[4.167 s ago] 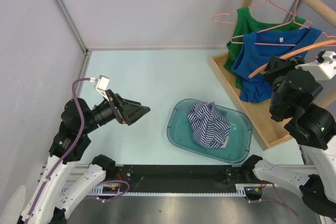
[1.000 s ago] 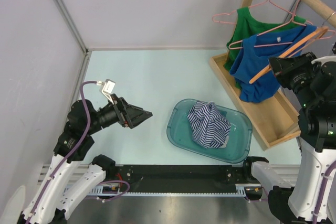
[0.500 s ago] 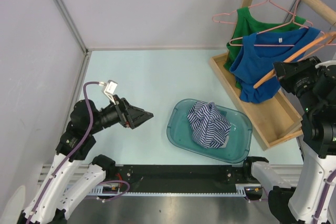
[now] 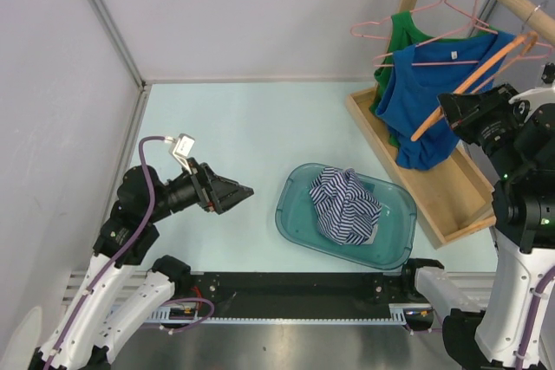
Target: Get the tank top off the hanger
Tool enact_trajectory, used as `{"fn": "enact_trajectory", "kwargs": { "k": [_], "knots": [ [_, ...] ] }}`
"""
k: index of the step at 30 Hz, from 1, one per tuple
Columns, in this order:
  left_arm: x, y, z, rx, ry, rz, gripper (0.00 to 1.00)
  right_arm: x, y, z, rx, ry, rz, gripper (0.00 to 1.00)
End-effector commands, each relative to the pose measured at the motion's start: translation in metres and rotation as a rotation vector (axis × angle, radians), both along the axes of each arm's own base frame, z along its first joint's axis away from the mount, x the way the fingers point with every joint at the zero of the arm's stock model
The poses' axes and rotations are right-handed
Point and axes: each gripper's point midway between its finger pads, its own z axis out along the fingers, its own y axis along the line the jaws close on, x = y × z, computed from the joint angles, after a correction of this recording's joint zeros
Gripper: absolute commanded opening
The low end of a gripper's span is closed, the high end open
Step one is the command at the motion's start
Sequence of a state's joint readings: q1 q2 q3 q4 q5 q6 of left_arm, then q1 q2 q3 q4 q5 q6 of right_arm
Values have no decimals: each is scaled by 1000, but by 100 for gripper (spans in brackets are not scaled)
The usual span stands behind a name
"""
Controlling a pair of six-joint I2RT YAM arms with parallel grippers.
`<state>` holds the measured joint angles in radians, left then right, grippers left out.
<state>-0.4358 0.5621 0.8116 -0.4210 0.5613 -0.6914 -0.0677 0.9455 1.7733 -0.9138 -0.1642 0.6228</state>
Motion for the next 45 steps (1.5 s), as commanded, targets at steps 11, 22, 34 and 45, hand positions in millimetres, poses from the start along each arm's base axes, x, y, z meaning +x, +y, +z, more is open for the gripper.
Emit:
{"fn": "enact_trajectory", "kwargs": {
  "k": [11,22,34,45],
  "knots": [
    [-3,-2,5,-13,-30,-19,93,1,-2,-2,-152,-124,20,0],
    [1,-5,3,-21,-11,-24,93,-4,-22,-17,-63,-3,-118,0],
    [1,-5,3,-17,-8,-26,93,-9,-42,-42,61,34,-266,0],
    [2,-8,6,-13,-6,-43,93,-1,-55,-28,18,-18,-324,0]
  ]
}}
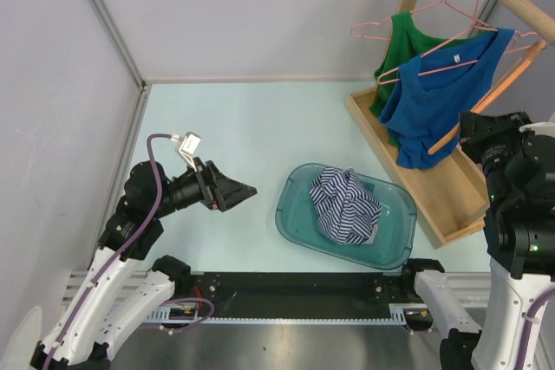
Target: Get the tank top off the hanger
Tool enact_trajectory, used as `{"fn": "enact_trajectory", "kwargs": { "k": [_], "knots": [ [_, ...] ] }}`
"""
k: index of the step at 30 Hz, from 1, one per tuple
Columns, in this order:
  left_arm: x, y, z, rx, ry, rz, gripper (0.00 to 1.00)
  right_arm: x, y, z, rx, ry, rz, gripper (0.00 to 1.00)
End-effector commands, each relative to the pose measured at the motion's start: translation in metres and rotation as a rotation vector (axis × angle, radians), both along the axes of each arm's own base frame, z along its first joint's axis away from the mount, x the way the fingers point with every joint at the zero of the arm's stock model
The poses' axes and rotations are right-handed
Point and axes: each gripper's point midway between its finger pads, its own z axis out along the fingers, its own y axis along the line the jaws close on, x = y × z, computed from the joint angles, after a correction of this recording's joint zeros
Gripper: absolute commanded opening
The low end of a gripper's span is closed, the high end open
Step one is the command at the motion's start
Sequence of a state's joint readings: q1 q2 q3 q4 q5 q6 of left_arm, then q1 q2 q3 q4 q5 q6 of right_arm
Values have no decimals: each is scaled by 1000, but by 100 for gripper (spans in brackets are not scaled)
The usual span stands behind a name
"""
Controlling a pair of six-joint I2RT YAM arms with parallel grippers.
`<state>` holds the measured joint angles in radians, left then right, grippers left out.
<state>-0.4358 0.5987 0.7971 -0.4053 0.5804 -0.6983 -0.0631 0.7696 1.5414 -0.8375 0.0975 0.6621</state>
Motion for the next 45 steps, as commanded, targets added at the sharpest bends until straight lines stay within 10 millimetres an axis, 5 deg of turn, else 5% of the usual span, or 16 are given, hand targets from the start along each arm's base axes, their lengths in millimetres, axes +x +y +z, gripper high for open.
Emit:
{"fn": "enact_trajectory", "kwargs": {
  "k": [1,8,17,25,35,45],
  "knots": [
    [-2,-3,17,-24,-48,-24,93,17,-14,6,6,-2,-73,0],
    [-4,-2,17,-23,-52,-26,93,18,-17,5,45,16,-104,0],
    [-3,-2,8,-10,-35,-27,93,-19,-20,-3,32,18,-126,0],
    [-6,0,4,-10,-41,-21,93,-31,-22,-27,-5,89,-135,5],
    [-6,0,3,4,-46,-32,93,-62,-18,-29,-109,129,-92,56],
    [-9,1,1,0,-57,-34,94,-98,-16,-23,-217,219,-47,84]
  ]
}}
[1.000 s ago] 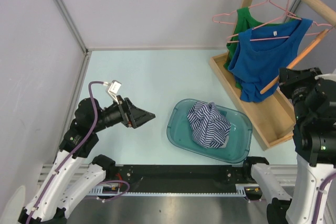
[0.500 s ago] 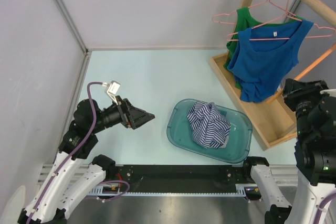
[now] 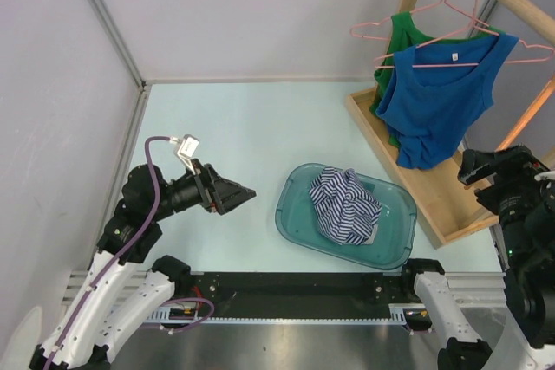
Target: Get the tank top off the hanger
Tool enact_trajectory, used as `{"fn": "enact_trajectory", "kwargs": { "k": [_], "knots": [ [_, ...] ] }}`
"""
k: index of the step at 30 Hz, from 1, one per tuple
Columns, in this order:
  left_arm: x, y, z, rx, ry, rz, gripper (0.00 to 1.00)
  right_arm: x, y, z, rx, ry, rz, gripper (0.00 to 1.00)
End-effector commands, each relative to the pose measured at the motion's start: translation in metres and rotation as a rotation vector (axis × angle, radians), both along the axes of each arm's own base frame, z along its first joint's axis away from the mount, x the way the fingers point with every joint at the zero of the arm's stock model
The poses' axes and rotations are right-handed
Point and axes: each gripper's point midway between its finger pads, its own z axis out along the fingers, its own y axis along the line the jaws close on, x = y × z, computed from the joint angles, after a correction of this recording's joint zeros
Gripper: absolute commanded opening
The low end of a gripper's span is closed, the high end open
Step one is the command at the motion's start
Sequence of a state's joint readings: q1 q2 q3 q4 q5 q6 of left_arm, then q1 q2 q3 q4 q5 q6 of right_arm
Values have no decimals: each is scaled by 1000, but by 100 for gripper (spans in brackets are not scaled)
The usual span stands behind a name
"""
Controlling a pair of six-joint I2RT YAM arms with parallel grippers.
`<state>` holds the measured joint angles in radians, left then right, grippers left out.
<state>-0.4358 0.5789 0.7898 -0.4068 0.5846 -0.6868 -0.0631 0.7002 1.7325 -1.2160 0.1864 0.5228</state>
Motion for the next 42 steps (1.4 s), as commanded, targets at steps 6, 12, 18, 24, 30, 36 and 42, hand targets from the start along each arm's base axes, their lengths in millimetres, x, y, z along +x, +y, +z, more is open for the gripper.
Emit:
{"fn": "enact_trajectory", "kwargs": {
  "k": [6,12,18,24,30,36,42],
  "knots": [
    [-6,-2,3,-1,-42,-42,94,-29,-3,4,-117,104,24,95],
    [-6,-4,7,-5,-49,-52,94,1,31,35,-170,46,256,94],
    [-6,-2,7,-6,-59,-41,93,50,58,61,-104,-19,411,95],
    [-10,2,7,-7,-69,-24,94,125,64,55,33,-72,427,93],
    [-20,4,20,-39,-83,-38,94,186,72,63,33,-150,298,92],
    [-26,7,30,-39,-93,-36,94,232,58,70,50,-208,46,61],
    [-28,9,31,-40,-92,-28,94,275,42,49,73,-155,-45,60]
  ]
}}
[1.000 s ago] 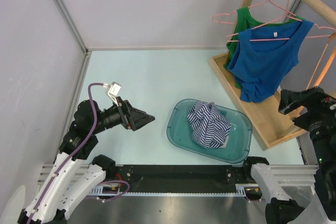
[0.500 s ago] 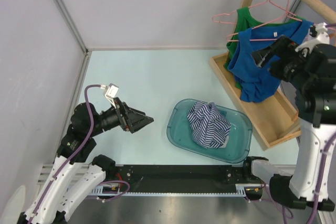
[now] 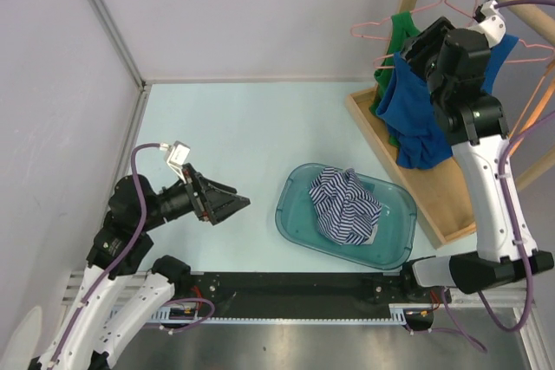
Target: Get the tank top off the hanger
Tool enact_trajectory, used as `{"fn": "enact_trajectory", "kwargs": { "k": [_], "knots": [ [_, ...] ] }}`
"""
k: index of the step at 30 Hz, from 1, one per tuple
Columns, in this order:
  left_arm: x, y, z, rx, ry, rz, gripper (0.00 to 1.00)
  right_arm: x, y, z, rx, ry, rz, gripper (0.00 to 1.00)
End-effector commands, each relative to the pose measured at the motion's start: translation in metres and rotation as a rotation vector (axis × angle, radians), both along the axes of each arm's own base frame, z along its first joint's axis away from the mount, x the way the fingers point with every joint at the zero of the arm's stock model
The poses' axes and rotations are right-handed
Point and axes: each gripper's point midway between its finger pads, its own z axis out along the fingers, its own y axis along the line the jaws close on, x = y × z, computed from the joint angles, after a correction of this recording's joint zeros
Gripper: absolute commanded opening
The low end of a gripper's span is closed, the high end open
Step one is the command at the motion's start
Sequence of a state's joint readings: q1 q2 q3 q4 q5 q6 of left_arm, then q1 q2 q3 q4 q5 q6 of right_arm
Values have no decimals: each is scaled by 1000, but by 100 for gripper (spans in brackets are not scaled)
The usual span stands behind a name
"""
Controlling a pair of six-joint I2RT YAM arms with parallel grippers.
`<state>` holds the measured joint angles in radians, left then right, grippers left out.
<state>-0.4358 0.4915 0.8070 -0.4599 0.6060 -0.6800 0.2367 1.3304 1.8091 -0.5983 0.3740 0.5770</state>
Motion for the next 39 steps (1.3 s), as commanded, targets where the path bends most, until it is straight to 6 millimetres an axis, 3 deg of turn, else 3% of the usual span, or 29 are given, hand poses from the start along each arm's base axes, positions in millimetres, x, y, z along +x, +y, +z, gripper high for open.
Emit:
{"fn": "enact_trajectory", "kwargs": {
  "k": [1,8,12,23,29,32,39],
  "knots": [
    [-6,2,17,-17,-43,-5,94,23,-31,18,52,-69,-164,60],
    [-1,1,17,2,-39,-5,94,42,-57,-1,25,-68,-246,59],
    [3,0,12,13,-27,0,94,51,-61,-1,27,-105,-259,53],
    [15,-4,11,37,-24,6,94,86,-65,-21,24,-104,-298,47],
    [18,-4,8,48,-21,10,94,88,-63,-23,62,-135,-290,29],
    [19,-4,6,51,-22,11,94,84,-64,-17,95,-165,-297,13],
    [14,-2,13,42,-39,14,94,65,-54,15,207,-230,-248,3]
  ]
}}
